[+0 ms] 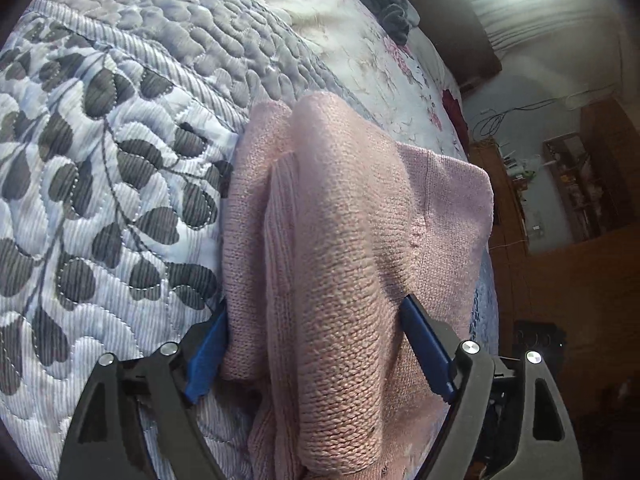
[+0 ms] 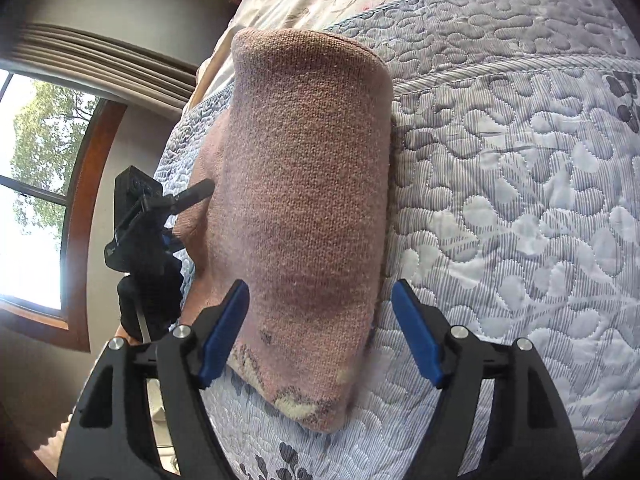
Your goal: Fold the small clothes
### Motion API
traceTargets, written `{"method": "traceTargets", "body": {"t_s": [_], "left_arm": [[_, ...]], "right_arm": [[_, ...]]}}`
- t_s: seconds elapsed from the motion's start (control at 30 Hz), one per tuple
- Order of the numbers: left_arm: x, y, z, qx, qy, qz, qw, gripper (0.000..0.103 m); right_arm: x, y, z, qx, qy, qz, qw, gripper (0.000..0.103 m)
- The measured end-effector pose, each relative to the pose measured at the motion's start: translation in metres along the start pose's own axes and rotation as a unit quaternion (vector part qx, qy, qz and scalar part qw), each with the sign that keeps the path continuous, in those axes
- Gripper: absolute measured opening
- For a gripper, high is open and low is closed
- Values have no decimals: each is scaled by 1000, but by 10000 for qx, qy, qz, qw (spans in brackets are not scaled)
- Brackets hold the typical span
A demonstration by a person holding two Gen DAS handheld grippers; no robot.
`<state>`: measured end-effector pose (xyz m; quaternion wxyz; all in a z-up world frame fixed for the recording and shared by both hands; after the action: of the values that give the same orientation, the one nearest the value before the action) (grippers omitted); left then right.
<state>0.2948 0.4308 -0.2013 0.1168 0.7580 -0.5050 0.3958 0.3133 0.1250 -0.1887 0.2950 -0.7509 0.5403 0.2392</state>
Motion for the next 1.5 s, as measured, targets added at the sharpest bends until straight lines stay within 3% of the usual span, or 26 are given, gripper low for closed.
{"method": "traceTargets", "body": {"t_s": [0.17, 0.3, 0.37, 0.43, 0.47, 0.5, 0.57, 0.7, 0.9, 1.03, 1.13, 1.37, 1.5], "left_arm": [[5, 8, 5, -276, 385, 176, 9987, 82], [6, 15, 18, -472, 303, 320, 9979, 86], [8, 14, 21, -497, 279, 247, 9981, 86], [13, 14, 23, -499, 260, 264, 9981, 72], [13, 16, 25, -518, 362, 188, 9978, 60], [15, 18, 27, -491, 499, 85, 9975, 58], [19, 22, 26, -358, 669, -10, 9971, 55], [44, 37, 25, -275, 1218, -92, 9921, 52], [119, 76, 29, -223, 1740, 206, 9843, 52], [166, 117, 43, -278, 1622, 674, 9841, 52], [180, 142, 60, -413, 1547, 723, 9844, 52], [163, 175, 107, -771, 834, 843, 9899, 55], [151, 185, 109, -776, 667, 680, 9924, 60]], "right_arm": [[8, -19, 21, -12, -204, 221, 9995, 85], [11, -32, 53, -190, -609, 533, 9965, 92], [8, -36, 62, -186, -611, 594, 9962, 92], [4, -37, 63, -114, -565, 530, 9969, 84], [3, -37, 61, -105, -585, 523, 9969, 72], [4, -36, 58, -97, -664, 530, 9963, 63], [4, -33, 46, -47, -855, 509, 9950, 54], [0, -24, 12, 122, -922, 354, 9950, 50], [16, 8, -71, 459, -1105, 258, 9925, 50], [32, 41, -120, 547, -950, 181, 9938, 50], [62, 64, -138, 507, -827, 254, 9950, 50], [117, 105, -107, 368, -564, 823, 9943, 53], [118, 112, -99, 493, -592, 811, 9937, 60]]}}
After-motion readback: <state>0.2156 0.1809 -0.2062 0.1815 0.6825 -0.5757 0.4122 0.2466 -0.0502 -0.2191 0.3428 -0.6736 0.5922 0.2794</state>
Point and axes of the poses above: each gripper's, at about its wrist camera, not at the fingertips, and z roughly the way its jaws point, x to its right, y to its underside, the point moved 4 cm from there along z, roughly the way its jaws point, and after that the axes turned 1 degree about y, right-handed, at the moved point
